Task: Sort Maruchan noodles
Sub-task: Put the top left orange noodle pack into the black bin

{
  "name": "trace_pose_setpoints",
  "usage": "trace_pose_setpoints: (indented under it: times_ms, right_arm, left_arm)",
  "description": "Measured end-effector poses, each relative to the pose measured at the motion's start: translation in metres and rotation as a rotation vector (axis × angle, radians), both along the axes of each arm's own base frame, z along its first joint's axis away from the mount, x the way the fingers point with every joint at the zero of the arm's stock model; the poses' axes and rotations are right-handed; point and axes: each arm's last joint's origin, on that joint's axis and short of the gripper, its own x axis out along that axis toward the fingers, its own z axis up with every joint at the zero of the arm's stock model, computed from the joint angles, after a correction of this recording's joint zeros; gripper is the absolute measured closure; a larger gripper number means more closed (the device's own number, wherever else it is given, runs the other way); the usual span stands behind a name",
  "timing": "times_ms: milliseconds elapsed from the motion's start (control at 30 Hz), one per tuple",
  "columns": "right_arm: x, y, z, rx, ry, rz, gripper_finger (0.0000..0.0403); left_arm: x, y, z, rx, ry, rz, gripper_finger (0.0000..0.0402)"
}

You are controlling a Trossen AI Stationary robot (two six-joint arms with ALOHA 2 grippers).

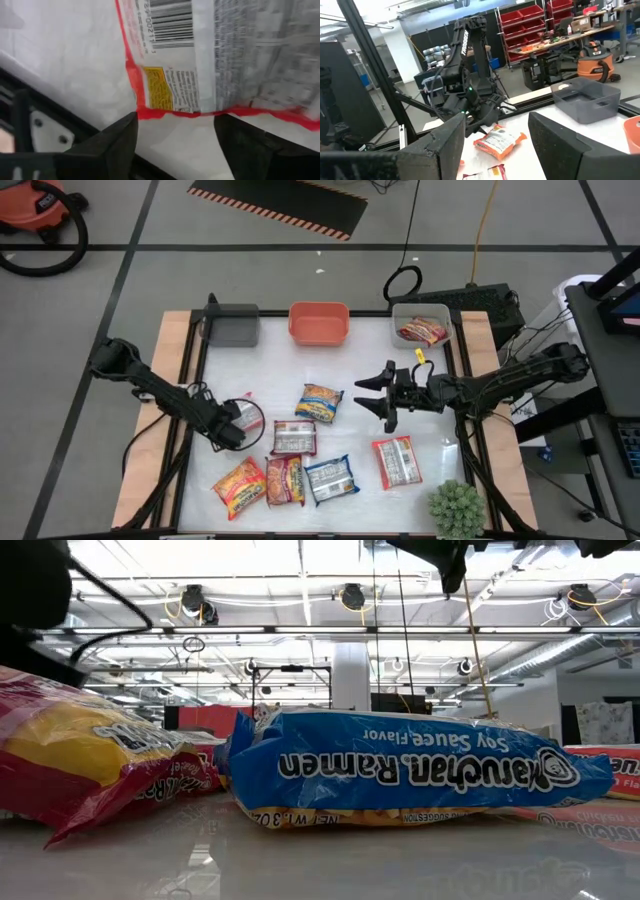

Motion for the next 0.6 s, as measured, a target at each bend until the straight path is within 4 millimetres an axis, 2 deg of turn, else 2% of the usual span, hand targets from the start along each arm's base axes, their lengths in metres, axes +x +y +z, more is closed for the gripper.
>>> trace_pose_setpoints:
  times_ms: [200,500,600]
  right_arm:
    - [0.0,0.0,0.0,-0.005,0.0,-0.001,0.0193]
    - [0.0,-0.001,0.0,-0.027,0.003,-0.029,0.0193]
    - [0.0,-0.001,0.0,-0.027,0.006,-0.029,0.0193]
  left_arm:
    - [0.003,0.007,-0.01,-0.083,-0.016,-0.049,0.0202]
    - [0.018,0.003,-0.002,-0.116,-0.085,-0.173,0.0376]
    - [0.021,0.004,0.001,-0.101,-0.091,-0.191,0.0394]
